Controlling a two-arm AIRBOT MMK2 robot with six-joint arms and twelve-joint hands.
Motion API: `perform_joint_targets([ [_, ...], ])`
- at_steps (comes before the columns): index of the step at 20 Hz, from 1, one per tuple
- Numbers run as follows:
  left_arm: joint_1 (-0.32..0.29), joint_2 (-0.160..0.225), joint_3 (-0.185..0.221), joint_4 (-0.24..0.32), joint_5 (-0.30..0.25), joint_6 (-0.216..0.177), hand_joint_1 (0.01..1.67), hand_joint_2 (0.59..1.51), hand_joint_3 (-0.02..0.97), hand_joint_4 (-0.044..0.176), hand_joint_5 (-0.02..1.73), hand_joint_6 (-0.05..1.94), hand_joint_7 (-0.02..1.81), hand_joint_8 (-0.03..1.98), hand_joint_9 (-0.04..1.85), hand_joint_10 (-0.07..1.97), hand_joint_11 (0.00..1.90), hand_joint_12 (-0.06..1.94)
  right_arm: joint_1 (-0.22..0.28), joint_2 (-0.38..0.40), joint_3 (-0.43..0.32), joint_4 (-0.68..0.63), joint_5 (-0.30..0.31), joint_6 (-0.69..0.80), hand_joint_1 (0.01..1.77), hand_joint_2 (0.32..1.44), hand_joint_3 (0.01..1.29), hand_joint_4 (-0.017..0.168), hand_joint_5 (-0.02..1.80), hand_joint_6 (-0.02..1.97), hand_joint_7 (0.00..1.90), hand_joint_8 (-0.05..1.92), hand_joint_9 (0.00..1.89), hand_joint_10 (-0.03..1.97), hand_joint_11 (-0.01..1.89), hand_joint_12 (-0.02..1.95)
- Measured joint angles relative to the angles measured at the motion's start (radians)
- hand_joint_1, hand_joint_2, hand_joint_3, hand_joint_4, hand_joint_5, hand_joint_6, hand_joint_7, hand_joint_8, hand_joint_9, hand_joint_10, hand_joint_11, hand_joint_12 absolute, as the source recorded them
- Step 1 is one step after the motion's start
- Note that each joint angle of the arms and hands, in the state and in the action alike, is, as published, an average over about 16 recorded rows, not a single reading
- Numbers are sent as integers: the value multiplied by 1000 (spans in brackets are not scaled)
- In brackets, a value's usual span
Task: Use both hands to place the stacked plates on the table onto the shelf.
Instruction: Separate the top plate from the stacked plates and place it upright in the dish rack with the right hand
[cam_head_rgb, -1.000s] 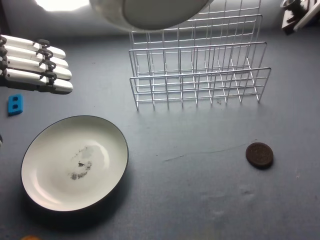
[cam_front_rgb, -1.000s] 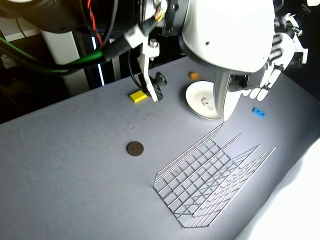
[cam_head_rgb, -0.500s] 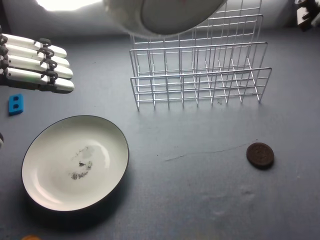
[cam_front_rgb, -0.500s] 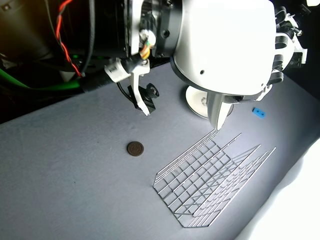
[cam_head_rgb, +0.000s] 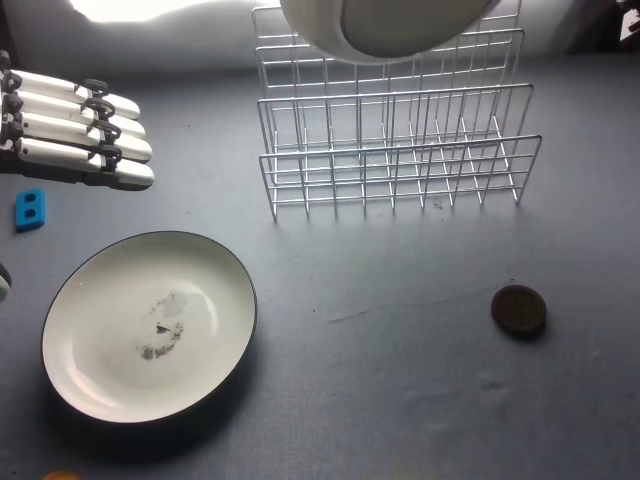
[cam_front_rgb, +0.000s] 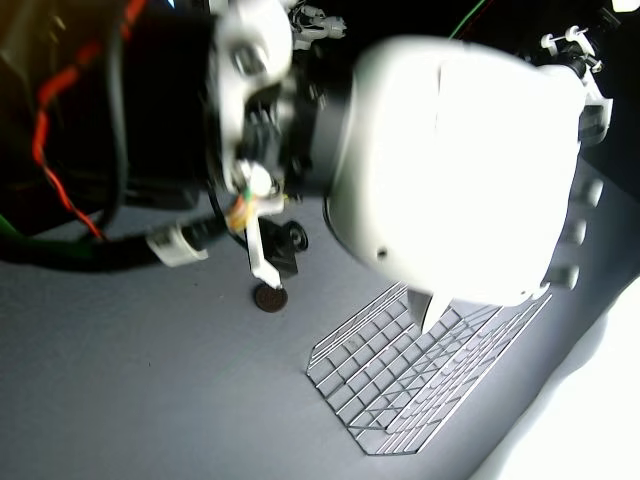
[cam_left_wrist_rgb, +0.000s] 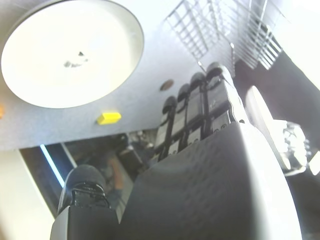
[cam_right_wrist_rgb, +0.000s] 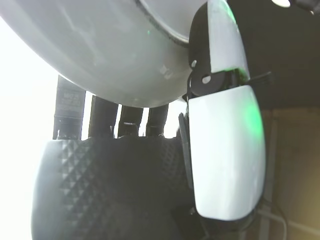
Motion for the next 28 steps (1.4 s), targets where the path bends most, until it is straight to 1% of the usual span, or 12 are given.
perform_joint_targets([
  [7, 2, 4, -31, 9, 8, -6, 23, 1085, 14, 1, 21, 19, 18, 10, 21, 8, 16, -13, -47, -38, 68, -6, -10, -4, 1187, 978, 13, -5, 1034, 811, 1147, 633, 1343, 25, 962, 1013],
  [13, 26, 9, -68, 14, 30, 6, 23, 1087, 14, 2, 21, 19, 18, 10, 21, 8, 16, -12, -83, -75, 120, -4, -15, -12, 1191, 979, 12, -5, 1034, 812, 1145, 641, 1328, 25, 948, 996],
  [19, 85, 12, -100, 16, 63, 45, 23, 1088, 15, 2, 21, 19, 18, 10, 22, 8, 16, -12, -110, -113, 166, 2, -16, -21, 1196, 979, 12, -5, 1034, 812, 1137, 654, 1308, 25, 940, 990],
  [28, 181, 11, -121, 7, 108, 103, 23, 1092, 15, 2, 21, 20, 18, 10, 22, 7, 15, -13, -142, -167, 225, 19, -29, -27, 1199, 979, 12, -5, 1032, 811, 1124, 667, 1308, 23, 952, 991],
])
